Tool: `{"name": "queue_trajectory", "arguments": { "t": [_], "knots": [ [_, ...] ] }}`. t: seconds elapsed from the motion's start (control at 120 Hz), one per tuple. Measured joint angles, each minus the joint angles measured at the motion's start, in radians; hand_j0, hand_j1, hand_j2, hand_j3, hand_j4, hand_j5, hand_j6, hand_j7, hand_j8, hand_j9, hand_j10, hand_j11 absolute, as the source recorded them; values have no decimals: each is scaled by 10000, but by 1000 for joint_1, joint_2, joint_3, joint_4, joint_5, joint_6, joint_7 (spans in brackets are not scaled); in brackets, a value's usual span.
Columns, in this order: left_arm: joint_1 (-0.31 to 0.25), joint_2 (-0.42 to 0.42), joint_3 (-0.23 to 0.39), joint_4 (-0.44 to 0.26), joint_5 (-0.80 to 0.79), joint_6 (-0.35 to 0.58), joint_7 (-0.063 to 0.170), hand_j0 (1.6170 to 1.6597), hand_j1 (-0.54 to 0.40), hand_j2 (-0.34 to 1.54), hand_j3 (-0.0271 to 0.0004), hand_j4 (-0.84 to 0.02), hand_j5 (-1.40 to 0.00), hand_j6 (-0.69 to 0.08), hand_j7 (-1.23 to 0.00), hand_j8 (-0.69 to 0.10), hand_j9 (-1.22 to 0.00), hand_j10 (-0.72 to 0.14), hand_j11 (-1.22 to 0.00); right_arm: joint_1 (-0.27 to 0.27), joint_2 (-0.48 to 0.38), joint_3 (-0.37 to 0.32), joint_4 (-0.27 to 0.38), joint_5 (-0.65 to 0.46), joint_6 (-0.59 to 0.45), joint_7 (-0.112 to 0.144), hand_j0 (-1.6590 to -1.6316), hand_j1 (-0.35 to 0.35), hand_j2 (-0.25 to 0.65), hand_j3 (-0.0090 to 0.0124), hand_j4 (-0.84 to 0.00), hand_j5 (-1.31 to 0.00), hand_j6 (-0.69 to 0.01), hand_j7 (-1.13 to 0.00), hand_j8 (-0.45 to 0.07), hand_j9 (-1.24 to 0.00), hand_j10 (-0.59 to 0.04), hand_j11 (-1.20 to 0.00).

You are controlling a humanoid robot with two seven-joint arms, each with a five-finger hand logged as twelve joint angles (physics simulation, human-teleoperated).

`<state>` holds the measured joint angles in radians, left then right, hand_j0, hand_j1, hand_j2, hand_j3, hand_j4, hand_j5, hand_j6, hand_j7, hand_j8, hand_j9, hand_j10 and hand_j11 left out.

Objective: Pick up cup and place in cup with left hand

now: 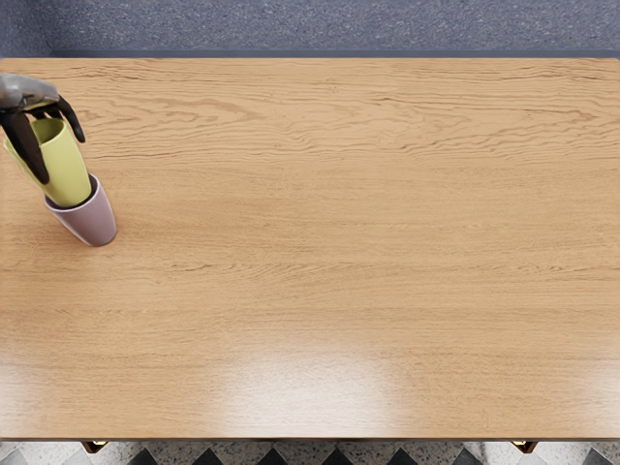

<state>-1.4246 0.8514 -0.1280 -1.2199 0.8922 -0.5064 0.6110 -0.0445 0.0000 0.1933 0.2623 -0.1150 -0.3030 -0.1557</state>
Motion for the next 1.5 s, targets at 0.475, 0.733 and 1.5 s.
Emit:
{"name": "queue_trajectory", "arguments": {
  "t": [0.475, 0.733, 1.5],
  "knots": [
    [34, -17, -1, 1, -2, 13, 0, 16512, -1540, 1640, 0, -4678, -6508, -3182, -6530, -2347, -6593, -3679, -6672, 0, 0, 0, 0, 0, 0, 0, -16581, -3161, -55, 0, -277, -358, -277, -358, -277, -358, -276, -358],
    [53, -16, -2, 1, 3, 43, 0, 16522, -1110, 1919, 0, -4893, -6273, -3717, -6356, -2991, -6500, -4099, -6582, 0, 0, 0, 0, 0, 0, 0, -16581, -3161, -55, 0, -276, -358, -277, -358, -277, -358, -276, -358],
    [58, -25, -1, 11, -20, 99, 0, 16580, 3174, 139, 0, -351, -371, -318, -371, -271, -371, -304, -371, 0, 0, 0, 0, 0, 0, 1, -16581, -3161, -55, 0, -276, -358, -277, -358, -276, -358, -276, -358]
  ]
}}
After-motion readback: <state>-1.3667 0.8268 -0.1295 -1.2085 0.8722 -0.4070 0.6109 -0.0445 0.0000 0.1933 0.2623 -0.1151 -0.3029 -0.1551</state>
